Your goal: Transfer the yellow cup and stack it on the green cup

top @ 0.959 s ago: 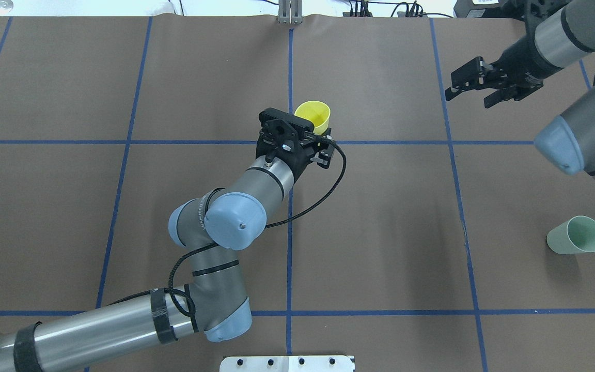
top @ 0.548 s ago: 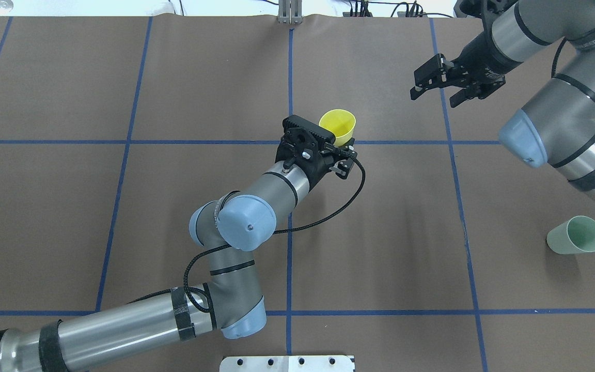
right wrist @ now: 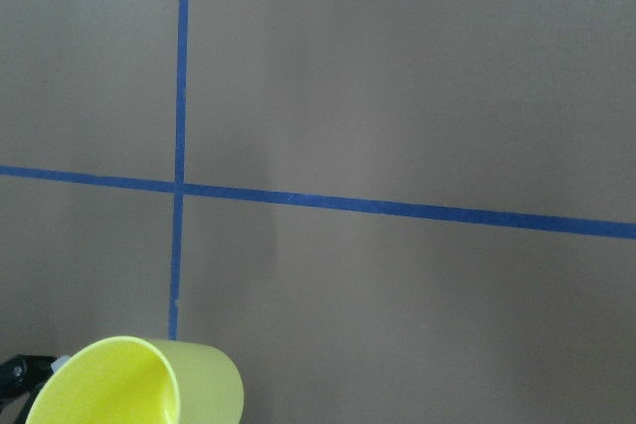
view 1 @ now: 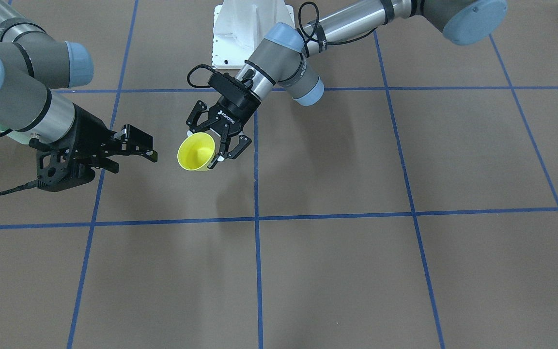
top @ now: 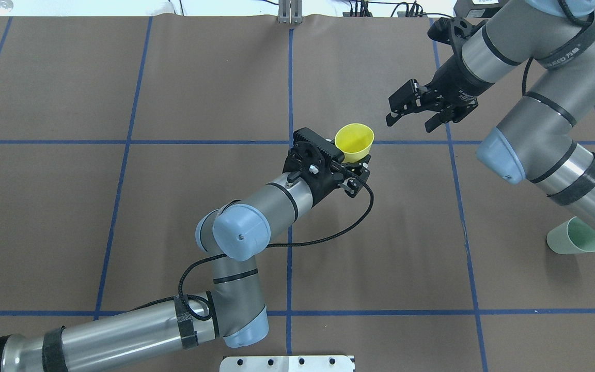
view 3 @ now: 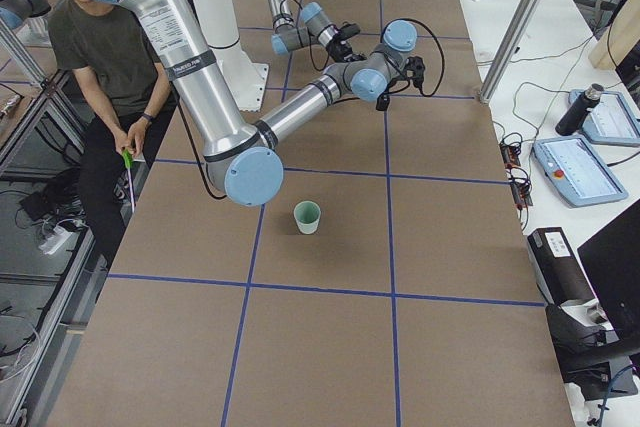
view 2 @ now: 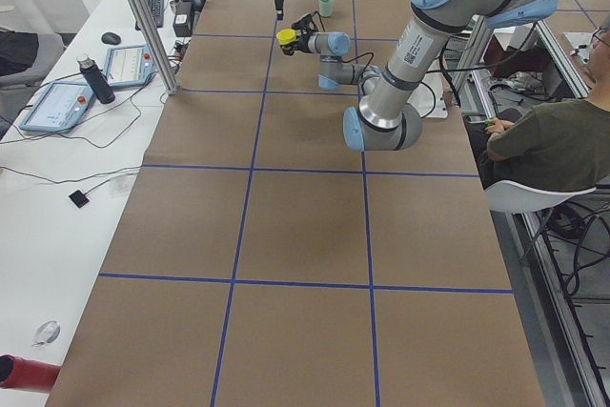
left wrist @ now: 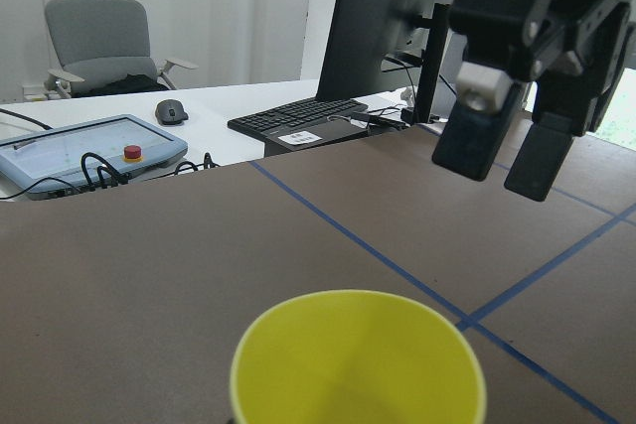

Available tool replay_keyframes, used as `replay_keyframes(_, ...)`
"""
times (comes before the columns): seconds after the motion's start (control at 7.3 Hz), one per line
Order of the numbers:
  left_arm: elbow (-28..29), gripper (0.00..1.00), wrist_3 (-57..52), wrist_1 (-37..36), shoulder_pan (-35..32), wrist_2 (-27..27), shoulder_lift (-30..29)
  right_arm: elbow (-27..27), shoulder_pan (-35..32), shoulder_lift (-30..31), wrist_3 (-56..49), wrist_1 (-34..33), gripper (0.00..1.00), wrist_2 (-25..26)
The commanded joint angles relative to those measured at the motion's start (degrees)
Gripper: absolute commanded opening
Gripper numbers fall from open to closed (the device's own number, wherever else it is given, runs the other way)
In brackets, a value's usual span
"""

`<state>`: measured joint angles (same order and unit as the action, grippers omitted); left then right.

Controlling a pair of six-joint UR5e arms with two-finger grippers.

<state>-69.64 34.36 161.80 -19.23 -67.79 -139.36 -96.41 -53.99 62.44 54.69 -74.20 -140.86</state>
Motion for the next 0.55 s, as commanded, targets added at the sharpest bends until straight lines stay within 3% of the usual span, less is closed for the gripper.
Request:
replay_keyframes(0.0, -0.1, 0.62, -0.3, 0.5, 0.2, 0.2, 0.1, -0.1, 0.6, -0.1, 0.1, -0.1, 1.00, -1.9)
replay_keyframes(0.41, -0.3, 0.62, -0.2, 0.5, 0.9, 0.2, 0.0, 0.0, 0.6, -0.7, 1.6, 0.0, 0.99, -1.9)
